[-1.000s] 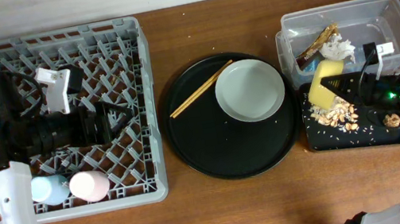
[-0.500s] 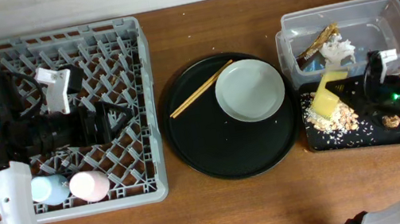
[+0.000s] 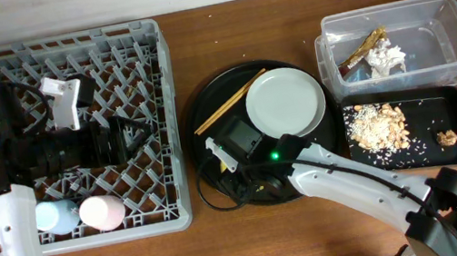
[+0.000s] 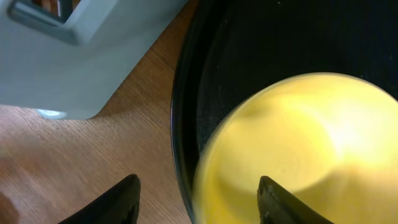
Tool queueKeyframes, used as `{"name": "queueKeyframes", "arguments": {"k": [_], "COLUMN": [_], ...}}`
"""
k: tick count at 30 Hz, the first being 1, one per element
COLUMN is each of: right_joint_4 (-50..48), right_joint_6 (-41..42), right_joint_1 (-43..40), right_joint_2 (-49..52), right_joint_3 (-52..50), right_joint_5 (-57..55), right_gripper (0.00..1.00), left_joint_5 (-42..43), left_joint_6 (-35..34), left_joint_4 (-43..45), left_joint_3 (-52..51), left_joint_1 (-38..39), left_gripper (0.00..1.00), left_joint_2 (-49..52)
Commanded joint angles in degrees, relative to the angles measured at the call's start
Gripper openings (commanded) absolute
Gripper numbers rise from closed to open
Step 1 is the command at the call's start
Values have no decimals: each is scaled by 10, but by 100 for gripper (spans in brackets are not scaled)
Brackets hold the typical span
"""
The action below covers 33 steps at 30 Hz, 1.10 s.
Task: Sort waste into correct bins and load items into the dishwasher rack
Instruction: 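Set the empty yellow bowl back on the round tray and retract right arm, then reach the left gripper to the wooden chopsticks and grasp them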
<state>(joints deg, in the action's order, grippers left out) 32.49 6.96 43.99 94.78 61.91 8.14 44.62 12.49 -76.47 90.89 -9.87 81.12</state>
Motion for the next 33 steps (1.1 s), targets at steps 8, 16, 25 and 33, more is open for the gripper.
{"name": "queueKeyframes", "arguments": {"k": [8,16,25,33], "right_joint_4": [194,162,-237,-287], "right_joint_6": [-22,-170,-90,-90], "right_joint_1": [1,-215,-447,-448], "right_joint_2": [-238,-495,-943,-945], "right_joint_3": [219,64,-572,-616], "right_joint_5": [-114,-147,-23,-24], "right_gripper": [98,98,98,98], "left_joint_5": [10,10,10,10], "left_joint_6": [11,11,11,11], "left_joint_4": [1,1,1,1], "left_joint_3": [7,7,7,7], "left_joint_1": [1,1,1,1], "left_gripper": [99,99,99,99], "left_joint_2": [-2,-2,-2,-2]}}
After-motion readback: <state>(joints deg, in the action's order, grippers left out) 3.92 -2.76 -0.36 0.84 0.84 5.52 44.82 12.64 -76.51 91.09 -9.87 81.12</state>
